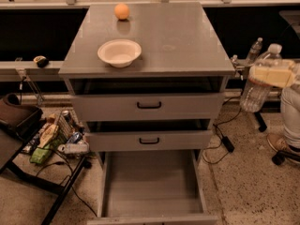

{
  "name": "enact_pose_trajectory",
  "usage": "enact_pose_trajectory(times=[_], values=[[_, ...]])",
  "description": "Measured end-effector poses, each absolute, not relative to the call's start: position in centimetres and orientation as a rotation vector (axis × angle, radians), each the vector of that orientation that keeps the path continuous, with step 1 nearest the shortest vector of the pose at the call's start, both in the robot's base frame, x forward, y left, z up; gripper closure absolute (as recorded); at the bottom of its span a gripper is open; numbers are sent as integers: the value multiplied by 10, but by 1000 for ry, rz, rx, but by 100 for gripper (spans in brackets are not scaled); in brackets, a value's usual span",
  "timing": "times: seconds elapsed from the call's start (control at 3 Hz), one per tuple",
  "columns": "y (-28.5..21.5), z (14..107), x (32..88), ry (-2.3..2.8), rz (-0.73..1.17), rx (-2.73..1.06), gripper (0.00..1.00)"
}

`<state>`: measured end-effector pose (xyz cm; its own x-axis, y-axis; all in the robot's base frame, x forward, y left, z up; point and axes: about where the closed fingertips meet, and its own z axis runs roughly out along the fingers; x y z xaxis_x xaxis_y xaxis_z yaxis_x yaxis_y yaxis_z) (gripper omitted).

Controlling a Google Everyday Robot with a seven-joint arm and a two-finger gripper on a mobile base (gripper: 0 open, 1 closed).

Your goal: Pick water bottle from bottom drawer and place on counter

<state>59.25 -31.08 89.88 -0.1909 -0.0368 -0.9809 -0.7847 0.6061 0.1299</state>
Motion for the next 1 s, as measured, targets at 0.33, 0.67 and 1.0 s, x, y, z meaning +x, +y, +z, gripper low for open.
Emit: enact_pose_trajectory(times=[0.33,0.67,1.0], values=[[-320,960,626,1632,727,-660,100],[-319,1004,673,1577,671,-628,100],[-311,1029,719,1502,620,-615,100]])
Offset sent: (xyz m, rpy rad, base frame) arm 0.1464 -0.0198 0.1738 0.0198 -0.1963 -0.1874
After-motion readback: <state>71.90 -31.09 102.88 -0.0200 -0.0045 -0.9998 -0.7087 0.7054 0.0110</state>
